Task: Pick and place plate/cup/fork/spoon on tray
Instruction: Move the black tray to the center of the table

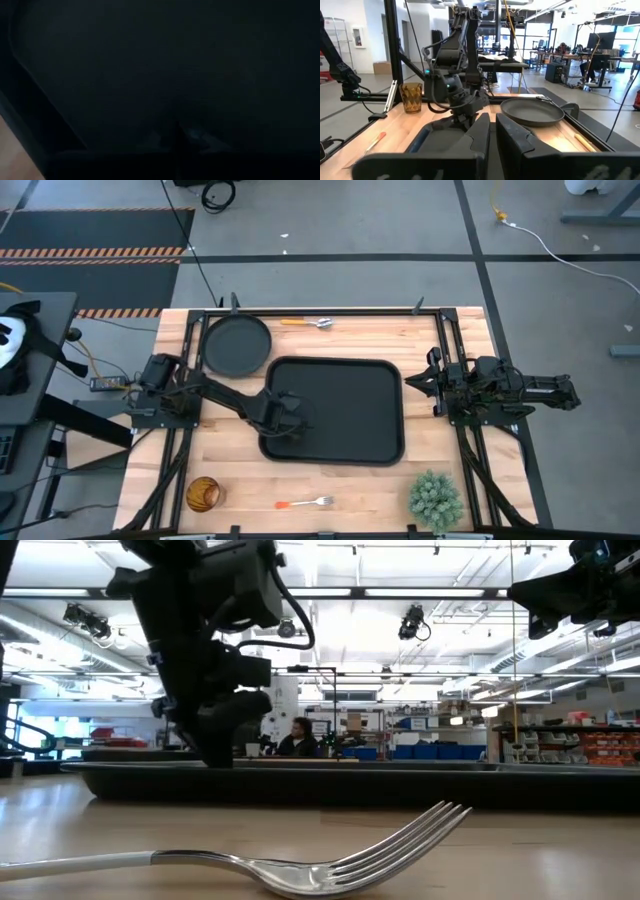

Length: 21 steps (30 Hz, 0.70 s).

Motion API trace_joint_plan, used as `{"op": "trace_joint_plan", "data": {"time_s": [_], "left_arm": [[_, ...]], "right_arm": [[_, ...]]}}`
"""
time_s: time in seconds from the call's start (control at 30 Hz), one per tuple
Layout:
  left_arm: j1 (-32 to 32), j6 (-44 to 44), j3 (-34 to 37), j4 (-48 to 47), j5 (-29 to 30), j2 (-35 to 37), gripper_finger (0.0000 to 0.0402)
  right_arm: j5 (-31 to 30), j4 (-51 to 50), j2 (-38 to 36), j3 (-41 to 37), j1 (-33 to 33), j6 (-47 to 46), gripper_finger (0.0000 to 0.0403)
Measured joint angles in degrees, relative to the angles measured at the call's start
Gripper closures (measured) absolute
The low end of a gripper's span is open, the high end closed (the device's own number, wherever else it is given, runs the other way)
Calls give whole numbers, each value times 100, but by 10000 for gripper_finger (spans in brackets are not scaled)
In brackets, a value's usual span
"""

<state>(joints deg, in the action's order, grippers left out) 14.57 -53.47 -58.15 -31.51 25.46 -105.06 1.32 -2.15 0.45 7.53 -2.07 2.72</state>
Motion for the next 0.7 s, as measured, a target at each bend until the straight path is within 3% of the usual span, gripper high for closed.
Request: {"op": "trace_joint_plan", "data": {"time_s": [0.53, 0.7], "left_arm": [[232, -137, -2, 26, -43, 7, 397], [218, 160, 21, 53, 292, 109, 397]], "right_arm": [[0, -2, 2, 0, 0, 0, 365], [1, -2, 2, -2, -2, 0, 365]]}}
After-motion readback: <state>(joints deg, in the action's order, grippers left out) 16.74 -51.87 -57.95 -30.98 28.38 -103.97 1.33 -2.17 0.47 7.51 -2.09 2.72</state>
